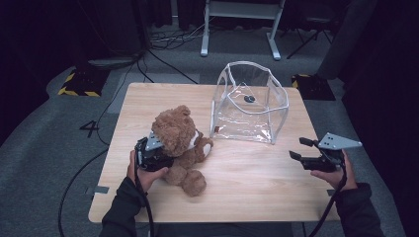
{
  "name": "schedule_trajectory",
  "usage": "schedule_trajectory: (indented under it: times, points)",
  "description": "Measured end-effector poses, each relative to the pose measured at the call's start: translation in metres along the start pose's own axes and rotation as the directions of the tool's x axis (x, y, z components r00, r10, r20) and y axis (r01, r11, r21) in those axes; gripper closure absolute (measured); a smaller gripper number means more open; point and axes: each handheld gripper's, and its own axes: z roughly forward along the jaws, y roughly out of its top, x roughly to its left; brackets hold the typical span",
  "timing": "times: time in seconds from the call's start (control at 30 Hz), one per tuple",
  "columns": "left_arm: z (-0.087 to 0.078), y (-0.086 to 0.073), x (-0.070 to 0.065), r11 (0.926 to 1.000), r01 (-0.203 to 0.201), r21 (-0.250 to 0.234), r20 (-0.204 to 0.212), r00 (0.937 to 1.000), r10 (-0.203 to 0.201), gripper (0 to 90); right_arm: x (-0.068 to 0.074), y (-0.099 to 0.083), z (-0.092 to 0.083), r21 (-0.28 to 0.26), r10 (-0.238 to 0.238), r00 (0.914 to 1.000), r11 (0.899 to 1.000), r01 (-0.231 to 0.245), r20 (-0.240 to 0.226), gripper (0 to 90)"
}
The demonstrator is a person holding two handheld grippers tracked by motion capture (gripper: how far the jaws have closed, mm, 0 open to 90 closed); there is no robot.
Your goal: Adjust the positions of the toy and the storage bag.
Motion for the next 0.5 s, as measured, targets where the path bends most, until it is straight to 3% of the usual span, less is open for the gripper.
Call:
schedule_trajectory:
  times: [0.07,0.17,0.27,0.3,0.5]
  points:
    - [-0.001,-0.001,0.002,1.0,0.002,-0.007,-0.019,0.9998,-0.002,45.4,-0.001,0.006,0.002,-0.006,-0.006,0.9999,1.0,0.006,-0.01,33.6]
    - [-0.006,-0.004,0.008,1.0,-0.003,-0.003,-0.041,0.9992,0.003,45.2,-0.002,0.03,0.01,-0.02,-0.033,0.9992,0.999,0.032,-0.024,34.4]
    - [-0.007,-0.005,0.012,1.0,0.0,-0.003,-0.042,0.9991,0.0,45.1,-0.002,0.042,0.012,-0.034,-0.054,0.9983,0.998,0.054,-0.022,35.0]
    - [-0.008,-0.006,0.015,1.0,0.006,-0.003,-0.04,0.9992,-0.006,44.9,0.0,0.054,0.014,-0.048,-0.075,0.9967,0.996,0.073,-0.032,35.9]
    - [-0.007,-0.006,0.016,0.9999,0.015,-0.007,-0.039,0.9991,-0.015,44.8,0.006,0.074,0.022,-0.054,-0.118,0.9919,0.992,0.115,-0.048,36.7]
